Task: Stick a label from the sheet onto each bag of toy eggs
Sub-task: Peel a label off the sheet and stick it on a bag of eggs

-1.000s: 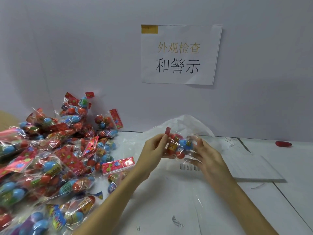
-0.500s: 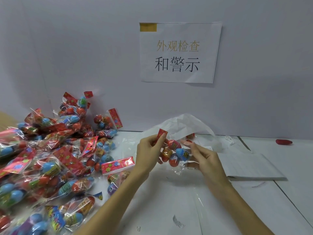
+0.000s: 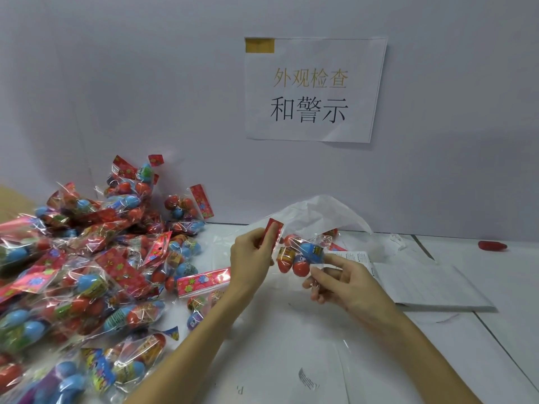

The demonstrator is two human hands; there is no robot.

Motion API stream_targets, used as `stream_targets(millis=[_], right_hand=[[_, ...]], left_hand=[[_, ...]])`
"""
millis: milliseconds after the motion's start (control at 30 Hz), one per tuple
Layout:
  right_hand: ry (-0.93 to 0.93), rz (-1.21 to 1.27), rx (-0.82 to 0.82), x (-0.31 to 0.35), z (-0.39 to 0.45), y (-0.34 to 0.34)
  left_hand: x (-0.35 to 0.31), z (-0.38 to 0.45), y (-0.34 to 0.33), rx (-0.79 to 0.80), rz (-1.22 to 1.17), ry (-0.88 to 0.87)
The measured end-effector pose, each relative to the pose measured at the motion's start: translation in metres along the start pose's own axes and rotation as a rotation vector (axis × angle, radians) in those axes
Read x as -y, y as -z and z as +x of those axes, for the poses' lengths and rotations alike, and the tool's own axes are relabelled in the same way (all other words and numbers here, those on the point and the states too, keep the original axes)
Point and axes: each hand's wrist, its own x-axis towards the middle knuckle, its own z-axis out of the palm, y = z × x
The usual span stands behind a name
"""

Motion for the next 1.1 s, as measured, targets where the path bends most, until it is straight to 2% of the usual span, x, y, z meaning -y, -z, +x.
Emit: stream_targets(millis=[100, 200, 233, 333, 367, 433, 500, 567, 667, 800, 900, 967, 1033, 1100], right_hand=[[0.036, -0.048, -0.069, -0.006, 0.001, 0.001], [0.202, -0.263, -0.246, -0.012, 0.001, 0.002], [0.280, -0.349, -0.295, -0.013, 0.000, 0.002], [0.467, -0.577, -0.351, -0.011, -0.002, -0.001], [0.498, -0.641, -0.362, -0.009, -0.003, -0.002], [0.514, -0.608, -0.339, -0.007, -0.004, -0.003], [0.443, -0.358, -0.305, -0.004, -0.004, -0.005], [0.293, -0.098, -0.290, -0.003, -0.002, -0.006], [0.126, 0.053, -0.230, -0.006, 0.001, -0.002], [0.101, 0.112, -0.144, -0.010, 0.003, 0.002], [0.094, 0.073, -0.098, -0.012, 0.002, 0.001], [0.044, 0.032, -0.006, -0.012, 0.001, 0.000], [-0.011, 0.002, 0.085, -0.010, 0.000, 0.000], [-0.028, -0.013, 0.066, -0.006, -0.001, -0.001]], left_hand=[[0.001, -0.003, -0.003, -0.026, 0.059, -0.025], [-0.001, -0.006, -0.004, -0.109, 0.159, -0.086], [-0.003, -0.007, -0.005, -0.077, 0.100, -0.049], [-0.019, -0.007, -0.006, 0.134, -0.359, 0.341], [-0.021, -0.006, -0.005, 0.178, -0.427, 0.408], [-0.018, -0.006, -0.004, 0.212, -0.462, 0.379], [-0.013, -0.007, -0.002, 0.210, -0.547, 0.351], [-0.013, -0.008, -0.002, 0.244, -0.622, 0.369], [-0.017, -0.008, -0.002, 0.322, -0.618, 0.363], [-0.020, -0.006, 0.001, 0.383, -0.679, 0.399], [-0.016, -0.001, 0.004, 0.244, -0.672, 0.378], [-0.012, 0.000, 0.004, 0.162, -0.611, 0.339], [-0.010, -0.001, 0.002, 0.136, -0.559, 0.286], [-0.011, -0.001, 0.003, 0.159, -0.490, 0.210]])
